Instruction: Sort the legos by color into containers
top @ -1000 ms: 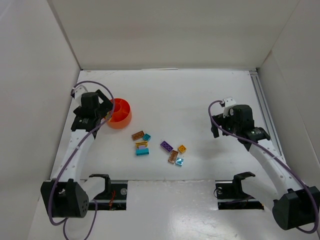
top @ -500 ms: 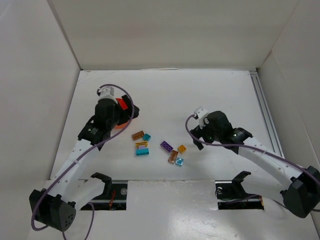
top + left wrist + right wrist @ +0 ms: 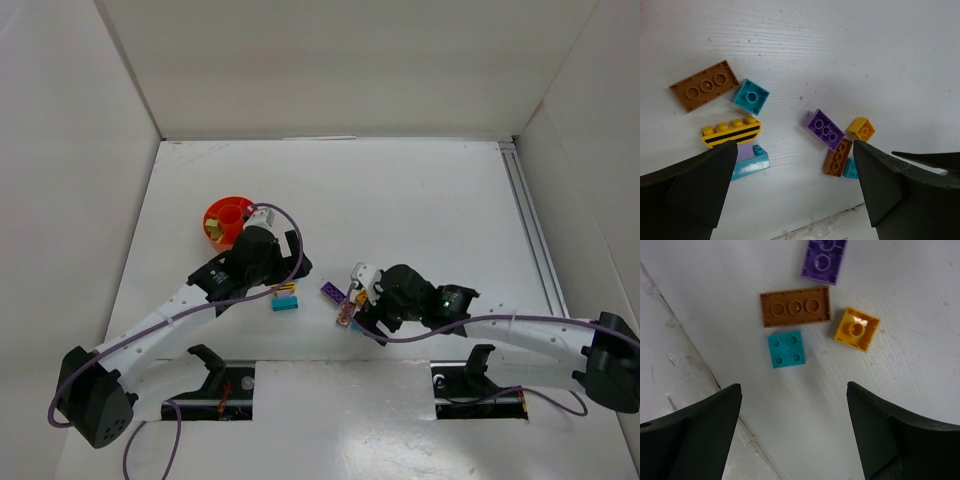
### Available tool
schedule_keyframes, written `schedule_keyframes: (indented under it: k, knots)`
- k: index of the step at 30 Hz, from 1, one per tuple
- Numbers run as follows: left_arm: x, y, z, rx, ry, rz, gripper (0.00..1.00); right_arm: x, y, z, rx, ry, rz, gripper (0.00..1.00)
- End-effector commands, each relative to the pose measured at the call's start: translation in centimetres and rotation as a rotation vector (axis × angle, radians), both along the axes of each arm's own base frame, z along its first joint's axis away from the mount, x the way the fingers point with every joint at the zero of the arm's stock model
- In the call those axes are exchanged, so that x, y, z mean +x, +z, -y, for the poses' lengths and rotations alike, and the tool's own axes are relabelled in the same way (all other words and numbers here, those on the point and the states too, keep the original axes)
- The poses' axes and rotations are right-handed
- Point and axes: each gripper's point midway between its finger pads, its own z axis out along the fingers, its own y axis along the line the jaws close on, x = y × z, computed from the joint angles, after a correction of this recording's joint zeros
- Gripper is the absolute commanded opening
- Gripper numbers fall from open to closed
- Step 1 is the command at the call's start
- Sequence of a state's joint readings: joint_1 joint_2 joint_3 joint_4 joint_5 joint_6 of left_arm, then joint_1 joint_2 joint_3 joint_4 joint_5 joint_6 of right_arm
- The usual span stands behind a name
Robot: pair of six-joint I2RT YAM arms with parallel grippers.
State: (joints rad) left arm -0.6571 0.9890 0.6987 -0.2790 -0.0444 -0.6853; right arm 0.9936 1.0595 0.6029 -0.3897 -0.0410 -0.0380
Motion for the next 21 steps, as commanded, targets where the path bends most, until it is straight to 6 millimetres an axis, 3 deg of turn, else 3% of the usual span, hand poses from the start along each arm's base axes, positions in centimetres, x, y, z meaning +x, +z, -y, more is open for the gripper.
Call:
schedule_keyframes:
  k: [1, 4, 8, 15, 21]
  knots:
    - [0.2, 0.5, -0.6, -0.017, 0.070, 0.010, 1.00, 0.5, 0.6, -2.7, 0.063, 0.008, 0.042, 0.90]
    - [0.0, 0.4, -1.5, 0.003, 0.104, 0.006, 1.00, 0.3, -0.3, -3.6, 0.025, 0.011, 0.034, 0.86]
    - [-0.1, 0.6, -2.6, 0.023, 0.159, 0.001, 1.00, 0.9, -1.8, -3.2, -0.049, -0.027, 0.050, 0.84]
    - [-0.1, 1.4, -2.8, 0.002, 0.175, 0.018, 1.00, 1.8, -1.7, -4.4, 0.013, -0.042, 0.097, 0.81]
    - [-0.1, 2.6, -2.9, -0.014, 0.188, 0.034, 1.00, 1.8, -3.3, -4.4, -0.018, -0.010, 0.097, 0.78]
